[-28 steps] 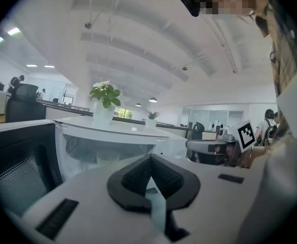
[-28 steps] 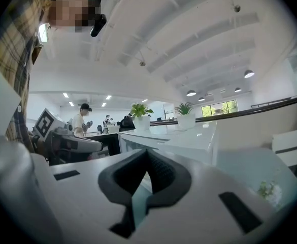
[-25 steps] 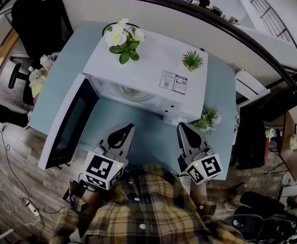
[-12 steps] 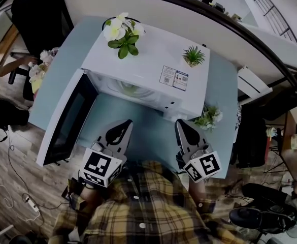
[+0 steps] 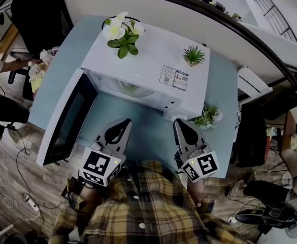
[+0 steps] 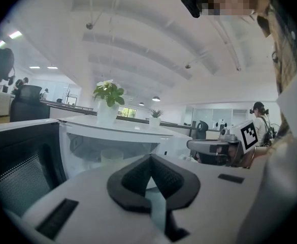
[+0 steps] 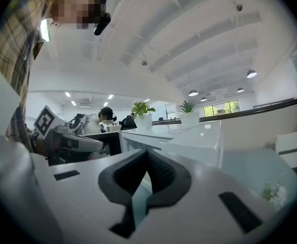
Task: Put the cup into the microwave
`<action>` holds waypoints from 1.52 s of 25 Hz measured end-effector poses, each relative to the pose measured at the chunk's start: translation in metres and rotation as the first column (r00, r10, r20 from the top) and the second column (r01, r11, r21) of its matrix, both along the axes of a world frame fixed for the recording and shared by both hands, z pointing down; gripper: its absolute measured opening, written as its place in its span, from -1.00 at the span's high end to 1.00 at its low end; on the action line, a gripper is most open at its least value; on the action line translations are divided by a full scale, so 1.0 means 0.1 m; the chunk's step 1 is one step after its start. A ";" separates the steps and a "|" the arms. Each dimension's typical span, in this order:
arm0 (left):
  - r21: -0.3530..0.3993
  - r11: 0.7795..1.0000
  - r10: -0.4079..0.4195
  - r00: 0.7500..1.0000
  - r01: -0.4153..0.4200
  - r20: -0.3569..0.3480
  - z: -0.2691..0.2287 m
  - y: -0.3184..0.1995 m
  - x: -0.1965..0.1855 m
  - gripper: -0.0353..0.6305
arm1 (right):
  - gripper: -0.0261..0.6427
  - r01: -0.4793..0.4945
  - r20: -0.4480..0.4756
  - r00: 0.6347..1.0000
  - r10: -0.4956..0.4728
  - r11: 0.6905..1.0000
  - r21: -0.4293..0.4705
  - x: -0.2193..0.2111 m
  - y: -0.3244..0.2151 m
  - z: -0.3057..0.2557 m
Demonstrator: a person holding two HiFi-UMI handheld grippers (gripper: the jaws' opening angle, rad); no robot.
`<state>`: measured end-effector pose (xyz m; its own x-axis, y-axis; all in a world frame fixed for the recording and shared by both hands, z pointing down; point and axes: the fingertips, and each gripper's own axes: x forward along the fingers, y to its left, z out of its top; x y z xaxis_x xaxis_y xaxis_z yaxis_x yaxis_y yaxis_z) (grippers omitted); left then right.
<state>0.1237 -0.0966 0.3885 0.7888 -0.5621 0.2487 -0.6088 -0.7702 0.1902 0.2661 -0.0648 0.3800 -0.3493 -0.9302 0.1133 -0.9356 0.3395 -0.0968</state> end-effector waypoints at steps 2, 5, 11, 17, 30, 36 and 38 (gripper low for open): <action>0.001 1.000 0.000 1.000 0.000 -0.001 0.00 0.00 0.00 0.93 | 0.91 -0.004 -0.002 1.000 0.004 1.000 -0.002 0.01 0.00 0.01; 0.000 1.000 -0.002 1.000 0.002 -0.001 0.00 -0.01 -0.01 0.93 | 0.91 -0.006 -0.003 1.000 0.006 1.000 -0.005 0.01 0.00 0.01; -0.002 1.000 -0.003 1.000 0.003 -0.003 0.00 -0.01 -0.01 0.93 | 0.91 -0.013 0.001 1.000 0.013 1.000 -0.014 0.03 0.00 0.03; 0.000 1.000 0.002 1.000 -0.002 -0.006 0.00 0.00 0.00 0.93 | 0.91 -0.018 0.002 1.000 0.018 1.000 -0.018 0.06 0.00 0.04; 0.001 1.000 -0.002 1.000 0.002 -0.008 -0.01 -0.01 -0.01 0.93 | 0.91 -0.019 0.004 1.000 0.019 1.000 -0.020 0.05 -0.01 0.05; 0.002 1.000 -0.005 1.000 0.005 -0.007 0.00 -0.01 -0.02 0.93 | 0.91 -0.027 0.008 1.000 0.028 0.999 -0.026 0.07 0.00 0.08; 0.002 1.000 -0.005 1.000 0.005 -0.007 0.00 -0.01 -0.01 0.93 | 0.91 -0.031 0.011 0.999 0.031 0.999 -0.026 0.08 0.00 0.08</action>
<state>0.1222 -0.0979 0.3886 0.7876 -0.5667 0.2419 -0.6114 -0.7674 0.1929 0.2739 -0.0644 0.3878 -0.3218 -0.9373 0.1335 -0.9444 0.3078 -0.1156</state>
